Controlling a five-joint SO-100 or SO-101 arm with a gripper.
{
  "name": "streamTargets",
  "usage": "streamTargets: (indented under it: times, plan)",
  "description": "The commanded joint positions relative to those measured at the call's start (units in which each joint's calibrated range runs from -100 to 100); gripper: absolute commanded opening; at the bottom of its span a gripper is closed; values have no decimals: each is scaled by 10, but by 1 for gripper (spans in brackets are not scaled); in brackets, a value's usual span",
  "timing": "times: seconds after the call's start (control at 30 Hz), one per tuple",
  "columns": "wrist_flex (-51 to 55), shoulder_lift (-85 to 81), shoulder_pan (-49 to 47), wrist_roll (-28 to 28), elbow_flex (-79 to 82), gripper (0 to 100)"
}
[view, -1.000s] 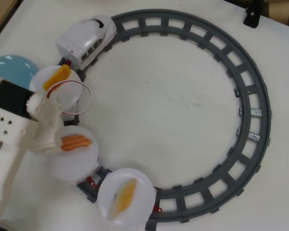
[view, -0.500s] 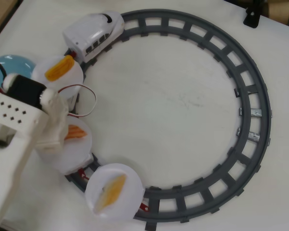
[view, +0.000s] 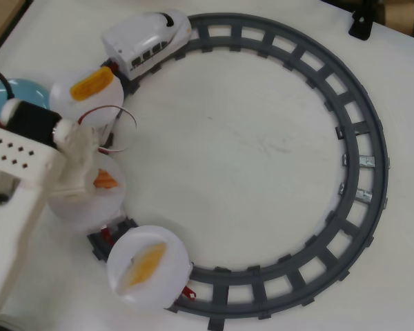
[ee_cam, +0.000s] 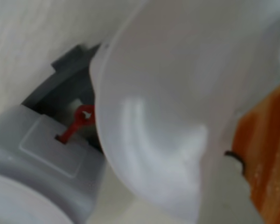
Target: Pick up the sushi from the Shinkansen and put it on the blue dish
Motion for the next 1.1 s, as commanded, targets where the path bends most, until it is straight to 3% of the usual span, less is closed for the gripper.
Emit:
streamTargets:
  times: [0.0, 0.2, 0.47, 1.07]
  plan:
    - [2, -3, -23, -5, -48, 3]
    - [13, -3, -59, -5, -112, 3]
    - [10, 13, -178, -21, -150, 3]
    - [17, 318, -297, -67, -480, 3]
